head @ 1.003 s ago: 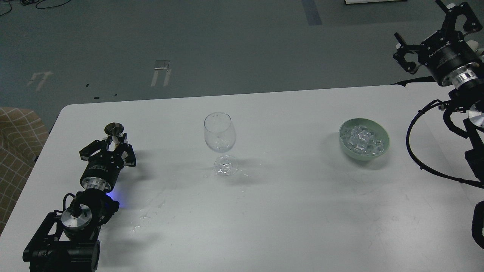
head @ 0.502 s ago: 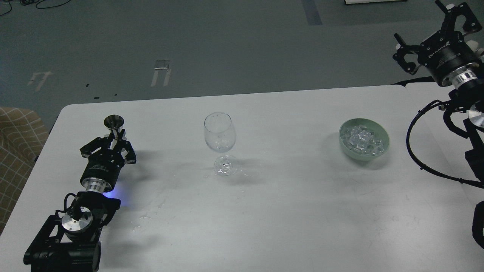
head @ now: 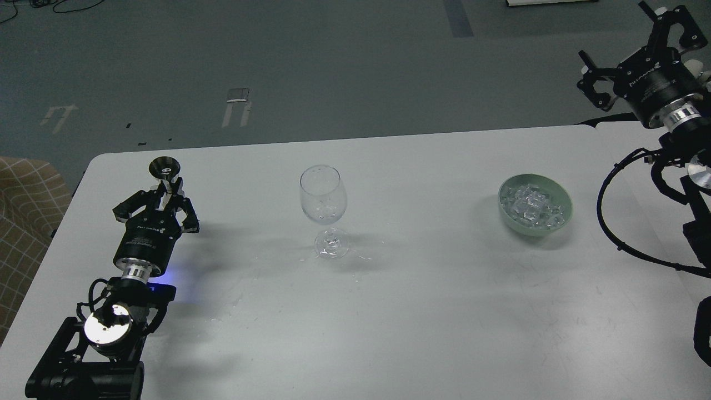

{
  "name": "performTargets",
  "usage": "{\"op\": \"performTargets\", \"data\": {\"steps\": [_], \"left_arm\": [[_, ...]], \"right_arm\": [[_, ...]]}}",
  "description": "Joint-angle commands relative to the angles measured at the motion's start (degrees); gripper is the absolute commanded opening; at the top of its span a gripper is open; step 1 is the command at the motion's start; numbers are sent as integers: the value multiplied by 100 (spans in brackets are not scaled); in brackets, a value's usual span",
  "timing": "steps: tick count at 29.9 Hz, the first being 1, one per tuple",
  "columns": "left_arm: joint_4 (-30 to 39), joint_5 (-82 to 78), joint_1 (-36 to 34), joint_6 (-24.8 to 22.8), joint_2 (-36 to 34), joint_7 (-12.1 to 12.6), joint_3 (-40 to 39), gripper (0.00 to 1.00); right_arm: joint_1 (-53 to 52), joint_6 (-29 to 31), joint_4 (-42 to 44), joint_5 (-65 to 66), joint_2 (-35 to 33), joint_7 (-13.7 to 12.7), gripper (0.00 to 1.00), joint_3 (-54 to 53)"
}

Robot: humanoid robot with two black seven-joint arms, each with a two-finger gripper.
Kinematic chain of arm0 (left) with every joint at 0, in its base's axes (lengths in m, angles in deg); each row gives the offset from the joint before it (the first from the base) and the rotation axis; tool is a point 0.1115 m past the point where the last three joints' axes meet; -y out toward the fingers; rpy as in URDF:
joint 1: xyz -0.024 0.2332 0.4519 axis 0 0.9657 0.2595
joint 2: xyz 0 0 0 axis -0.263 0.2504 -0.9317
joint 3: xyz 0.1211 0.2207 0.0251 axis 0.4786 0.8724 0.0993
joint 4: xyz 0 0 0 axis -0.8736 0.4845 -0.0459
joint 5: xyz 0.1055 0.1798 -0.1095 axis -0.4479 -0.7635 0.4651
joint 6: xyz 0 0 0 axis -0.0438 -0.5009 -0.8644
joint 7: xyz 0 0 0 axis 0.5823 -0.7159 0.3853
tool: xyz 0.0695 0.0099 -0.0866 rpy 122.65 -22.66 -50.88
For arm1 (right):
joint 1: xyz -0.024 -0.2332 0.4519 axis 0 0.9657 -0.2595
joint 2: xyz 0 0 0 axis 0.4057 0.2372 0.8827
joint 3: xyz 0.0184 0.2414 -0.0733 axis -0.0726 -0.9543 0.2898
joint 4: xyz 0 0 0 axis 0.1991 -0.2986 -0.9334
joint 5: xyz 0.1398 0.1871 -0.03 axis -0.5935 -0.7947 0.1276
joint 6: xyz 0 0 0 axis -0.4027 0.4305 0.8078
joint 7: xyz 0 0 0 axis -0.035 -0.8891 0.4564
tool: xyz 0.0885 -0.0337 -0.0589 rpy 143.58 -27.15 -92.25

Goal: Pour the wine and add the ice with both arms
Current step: 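Lift the jigger with the left gripper and move it above the wine glass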

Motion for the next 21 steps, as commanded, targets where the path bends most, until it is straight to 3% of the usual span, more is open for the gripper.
{"op": "performTargets", "data": {"steps": [1,5,10,12,14,16,21], "left_arm": [[352,3,116,91,16,7,17,6],[836,12,116,425,16,42,26,5],[933,3,168,399,16,306,26,10],[959,3,169,434,16,297,26,10],[968,3,169,452,16,297,17,8],[1021,3,169,478,16,271,8,0],[1337,3,169,811,-54,288,8,0]], "right_arm": [[0,6,-2,0,14,0,100,-13],[0,6,-2,0,5,0,100,-13],[0,6,7,0,14,0,100,-13],[0,6,7,0,14,0,100,-13],[0,6,7,0,14,0,100,-13],[0,6,15,0,14,0,100,-13],[9,6,24,0,14,0,100,-4]]}}
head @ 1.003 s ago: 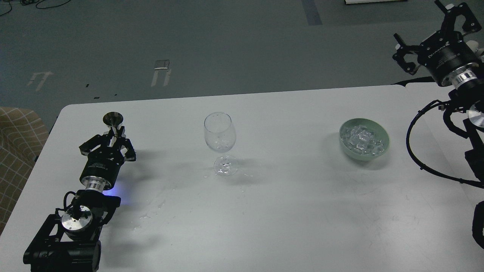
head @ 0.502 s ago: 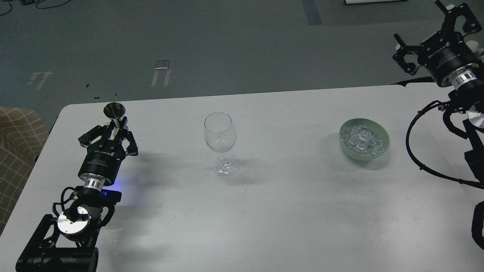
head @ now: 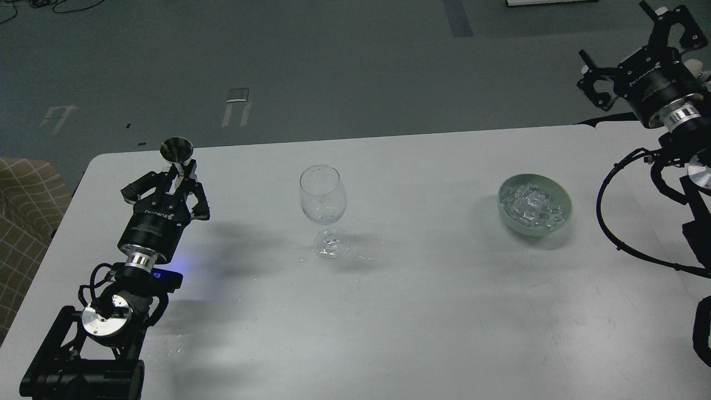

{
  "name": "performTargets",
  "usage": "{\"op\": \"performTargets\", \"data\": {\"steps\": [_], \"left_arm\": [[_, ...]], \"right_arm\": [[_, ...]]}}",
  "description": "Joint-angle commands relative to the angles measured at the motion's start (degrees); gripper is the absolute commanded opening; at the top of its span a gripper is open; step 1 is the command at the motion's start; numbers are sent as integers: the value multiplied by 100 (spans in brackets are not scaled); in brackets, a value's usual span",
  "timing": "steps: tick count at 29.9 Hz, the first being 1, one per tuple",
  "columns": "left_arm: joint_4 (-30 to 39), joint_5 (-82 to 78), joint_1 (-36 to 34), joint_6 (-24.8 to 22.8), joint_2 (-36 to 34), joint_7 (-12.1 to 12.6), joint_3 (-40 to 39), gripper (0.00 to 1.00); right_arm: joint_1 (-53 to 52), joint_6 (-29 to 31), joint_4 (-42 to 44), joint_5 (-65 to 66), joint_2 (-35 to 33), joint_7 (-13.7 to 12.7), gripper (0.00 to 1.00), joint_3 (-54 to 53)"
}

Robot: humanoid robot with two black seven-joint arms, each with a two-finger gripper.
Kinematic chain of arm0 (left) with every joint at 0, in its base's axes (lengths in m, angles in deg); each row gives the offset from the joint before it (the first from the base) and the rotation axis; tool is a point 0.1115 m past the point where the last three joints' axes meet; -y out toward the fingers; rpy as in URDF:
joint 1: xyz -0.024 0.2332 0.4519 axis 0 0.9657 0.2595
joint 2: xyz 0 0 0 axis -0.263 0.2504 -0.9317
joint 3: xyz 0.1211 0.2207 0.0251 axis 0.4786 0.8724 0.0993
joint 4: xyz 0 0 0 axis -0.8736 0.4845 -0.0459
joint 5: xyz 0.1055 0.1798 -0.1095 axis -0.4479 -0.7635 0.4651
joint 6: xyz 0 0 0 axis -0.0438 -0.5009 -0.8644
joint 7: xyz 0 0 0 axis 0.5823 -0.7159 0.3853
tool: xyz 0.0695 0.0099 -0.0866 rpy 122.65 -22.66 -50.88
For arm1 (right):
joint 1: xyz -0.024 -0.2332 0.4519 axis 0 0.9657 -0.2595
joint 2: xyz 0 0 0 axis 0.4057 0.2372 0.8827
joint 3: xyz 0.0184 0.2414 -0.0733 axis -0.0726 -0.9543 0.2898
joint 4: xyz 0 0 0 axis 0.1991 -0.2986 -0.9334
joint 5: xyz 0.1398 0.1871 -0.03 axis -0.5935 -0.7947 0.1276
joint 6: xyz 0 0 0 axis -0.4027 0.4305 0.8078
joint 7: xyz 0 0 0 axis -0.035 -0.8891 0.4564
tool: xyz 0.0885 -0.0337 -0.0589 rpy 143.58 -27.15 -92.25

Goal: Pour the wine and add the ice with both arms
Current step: 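Lift the jigger with the left gripper and move it above the wine glass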

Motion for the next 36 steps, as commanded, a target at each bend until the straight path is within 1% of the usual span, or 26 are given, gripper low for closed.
{"op": "performTargets", "data": {"steps": [1,5,7,9,10,14,19,21,23,26,30,34,36], "left_arm": [[301,0,-6,332,-97,26,15,0],[635,0,-6,491,-220,131,33,0],[820,0,-14,605,-229,385,59,0],[908,0,-32,684,-246,500,85,0],[934,0,-41,702,-246,518,85,0],[1153,-9,-102,833,-238,527,409,0],[1690,-53,-138,1308,-53,518,648,0],[1866,-88,-129,1484,235,536,683,0],[1866,-219,-146,1502,351,518,910,0],[1866,-473,-155,1502,334,518,1174,0],[1954,-545,-164,1519,299,527,1210,0],[1910,-554,-357,1519,202,536,1219,0],[1910,-554,-366,1510,70,527,1228,0]], "right_arm": [[21,0,2,0,1,0,100,8],[12,0,2,0,-8,0,100,-1],[12,0,2,0,-25,0,100,-1],[12,9,2,0,-87,0,100,-1],[12,9,2,0,-96,0,100,-1],[21,9,19,0,-105,0,100,-1],[30,9,37,-9,-96,0,100,-1],[30,9,37,-9,-96,0,100,-1],[30,9,37,-9,-104,0,100,-1],[30,9,37,-9,-139,0,100,-10],[38,9,46,-9,-166,0,100,-18],[82,18,46,-18,-166,0,100,-18],[91,18,37,-18,-157,0,100,-18]]}}
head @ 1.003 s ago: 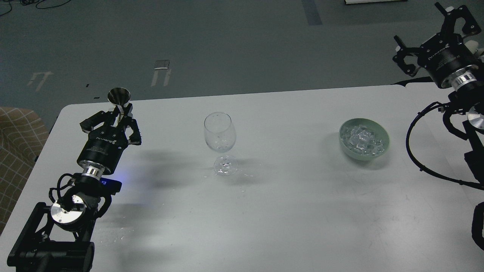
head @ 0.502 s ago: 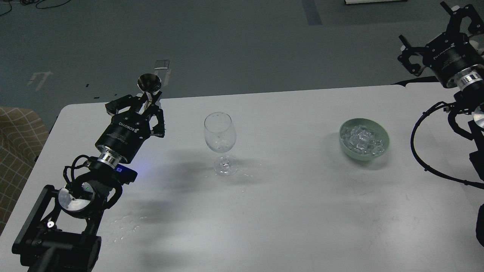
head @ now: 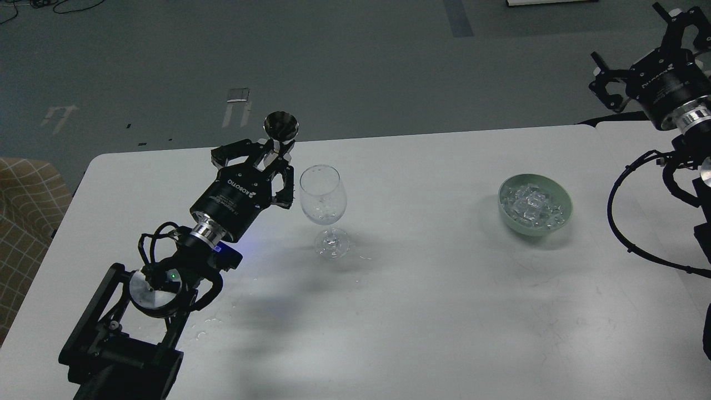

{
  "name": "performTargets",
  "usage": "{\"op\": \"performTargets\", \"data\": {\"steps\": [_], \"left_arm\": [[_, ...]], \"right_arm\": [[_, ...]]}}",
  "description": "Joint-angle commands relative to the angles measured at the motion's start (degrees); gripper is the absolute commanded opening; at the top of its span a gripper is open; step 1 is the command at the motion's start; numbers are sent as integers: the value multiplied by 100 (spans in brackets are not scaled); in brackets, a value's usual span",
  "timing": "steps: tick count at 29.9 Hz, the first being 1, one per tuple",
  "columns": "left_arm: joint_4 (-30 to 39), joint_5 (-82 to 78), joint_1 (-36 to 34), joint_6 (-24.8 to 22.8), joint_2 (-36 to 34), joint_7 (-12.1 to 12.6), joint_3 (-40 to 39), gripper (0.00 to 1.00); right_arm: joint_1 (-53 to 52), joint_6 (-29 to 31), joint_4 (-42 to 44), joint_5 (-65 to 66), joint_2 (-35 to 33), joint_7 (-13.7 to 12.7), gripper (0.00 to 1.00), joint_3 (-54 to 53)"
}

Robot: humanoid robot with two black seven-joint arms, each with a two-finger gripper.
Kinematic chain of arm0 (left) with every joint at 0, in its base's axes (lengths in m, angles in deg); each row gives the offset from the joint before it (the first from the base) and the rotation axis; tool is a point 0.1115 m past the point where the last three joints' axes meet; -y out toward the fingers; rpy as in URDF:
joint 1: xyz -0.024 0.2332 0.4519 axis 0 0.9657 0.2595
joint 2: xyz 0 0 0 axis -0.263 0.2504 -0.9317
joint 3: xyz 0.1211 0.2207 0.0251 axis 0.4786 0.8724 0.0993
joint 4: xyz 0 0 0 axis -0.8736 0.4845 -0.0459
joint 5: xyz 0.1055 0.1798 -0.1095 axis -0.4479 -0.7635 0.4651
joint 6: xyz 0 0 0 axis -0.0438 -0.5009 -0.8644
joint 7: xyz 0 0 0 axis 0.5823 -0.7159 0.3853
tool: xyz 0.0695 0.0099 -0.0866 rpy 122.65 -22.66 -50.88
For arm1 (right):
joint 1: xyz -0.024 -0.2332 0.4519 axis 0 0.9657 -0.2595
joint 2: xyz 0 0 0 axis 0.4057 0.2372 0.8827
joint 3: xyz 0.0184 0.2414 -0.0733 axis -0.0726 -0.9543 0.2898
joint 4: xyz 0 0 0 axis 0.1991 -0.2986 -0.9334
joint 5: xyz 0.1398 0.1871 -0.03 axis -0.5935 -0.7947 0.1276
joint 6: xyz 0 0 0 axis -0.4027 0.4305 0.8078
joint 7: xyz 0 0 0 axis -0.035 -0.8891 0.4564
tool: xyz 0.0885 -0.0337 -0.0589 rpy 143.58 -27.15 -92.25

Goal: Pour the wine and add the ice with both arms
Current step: 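Lift the jigger with the left gripper and move it above the wine glass, then tilt the jigger with the left gripper to pour into the glass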

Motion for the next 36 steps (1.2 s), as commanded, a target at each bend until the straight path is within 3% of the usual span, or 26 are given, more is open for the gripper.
{"op": "performTargets", "data": {"steps": [1,16,36], "left_arm": [[-25,-4,-43,1,-173,-13,8,0],[238,-724,-69,71,-218,-5,69,0],[89,-1682,-175,-104,-508,-66,193,0]], "right_arm": [[12,6,-9,-1,7,0,100,0],[4,6,-9,-1,42,0,100,0],[-58,6,-44,-1,51,0,100,0]]}}
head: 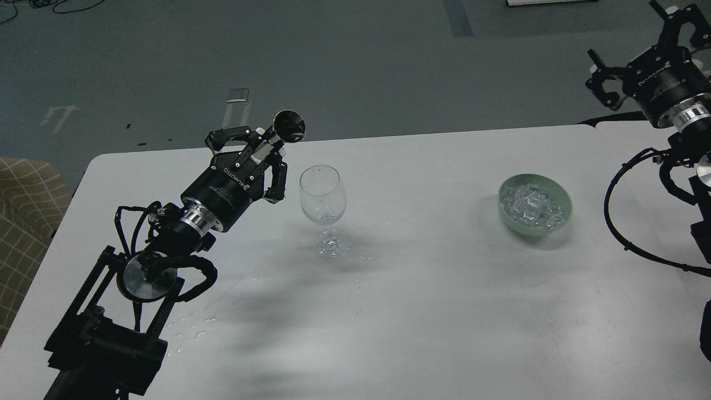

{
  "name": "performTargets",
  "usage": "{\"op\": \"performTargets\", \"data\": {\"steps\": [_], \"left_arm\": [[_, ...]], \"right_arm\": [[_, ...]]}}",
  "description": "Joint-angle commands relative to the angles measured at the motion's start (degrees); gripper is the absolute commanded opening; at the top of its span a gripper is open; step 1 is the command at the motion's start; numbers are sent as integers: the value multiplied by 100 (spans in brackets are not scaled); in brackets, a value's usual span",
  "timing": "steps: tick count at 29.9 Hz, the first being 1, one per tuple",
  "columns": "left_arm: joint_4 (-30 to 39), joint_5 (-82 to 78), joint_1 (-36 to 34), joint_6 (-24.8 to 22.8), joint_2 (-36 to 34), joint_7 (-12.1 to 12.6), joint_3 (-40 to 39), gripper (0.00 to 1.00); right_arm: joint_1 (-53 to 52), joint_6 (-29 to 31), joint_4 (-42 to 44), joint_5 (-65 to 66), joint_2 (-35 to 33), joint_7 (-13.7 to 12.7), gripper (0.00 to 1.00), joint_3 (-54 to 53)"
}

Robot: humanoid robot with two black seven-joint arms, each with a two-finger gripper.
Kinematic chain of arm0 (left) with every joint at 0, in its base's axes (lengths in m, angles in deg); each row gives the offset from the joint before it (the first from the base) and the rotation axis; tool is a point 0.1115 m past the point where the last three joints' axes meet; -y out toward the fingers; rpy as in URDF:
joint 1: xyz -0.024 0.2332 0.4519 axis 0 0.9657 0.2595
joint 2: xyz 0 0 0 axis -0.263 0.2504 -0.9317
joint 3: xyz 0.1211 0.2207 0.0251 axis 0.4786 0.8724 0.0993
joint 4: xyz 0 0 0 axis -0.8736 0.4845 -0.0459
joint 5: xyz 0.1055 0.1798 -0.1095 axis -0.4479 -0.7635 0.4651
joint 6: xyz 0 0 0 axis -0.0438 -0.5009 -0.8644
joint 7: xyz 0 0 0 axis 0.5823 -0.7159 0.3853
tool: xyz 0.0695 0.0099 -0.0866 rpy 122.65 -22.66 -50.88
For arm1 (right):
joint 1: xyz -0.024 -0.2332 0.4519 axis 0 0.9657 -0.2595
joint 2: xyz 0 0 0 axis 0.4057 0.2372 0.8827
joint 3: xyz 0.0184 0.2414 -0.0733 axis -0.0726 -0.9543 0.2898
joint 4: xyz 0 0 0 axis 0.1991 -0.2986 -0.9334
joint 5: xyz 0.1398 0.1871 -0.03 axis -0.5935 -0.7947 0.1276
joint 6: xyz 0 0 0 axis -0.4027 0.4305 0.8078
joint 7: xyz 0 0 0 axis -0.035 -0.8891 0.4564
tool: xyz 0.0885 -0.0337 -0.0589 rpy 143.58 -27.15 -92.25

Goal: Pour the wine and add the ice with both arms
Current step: 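Tilt the jigger with the left gripper to pour into the glass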

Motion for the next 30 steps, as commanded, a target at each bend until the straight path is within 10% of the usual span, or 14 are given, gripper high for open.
{"op": "performTargets", "data": {"steps": [1,30], "left_arm": [[-3,-121,15,-81,-39,3,-4,0],[14,-2019,-73,-697,-92,-49,4,0]], "right_arm": [[-9,0,-1,0,3,0,100,0],[-9,8,-1,-9,3,0,100,0]]}}
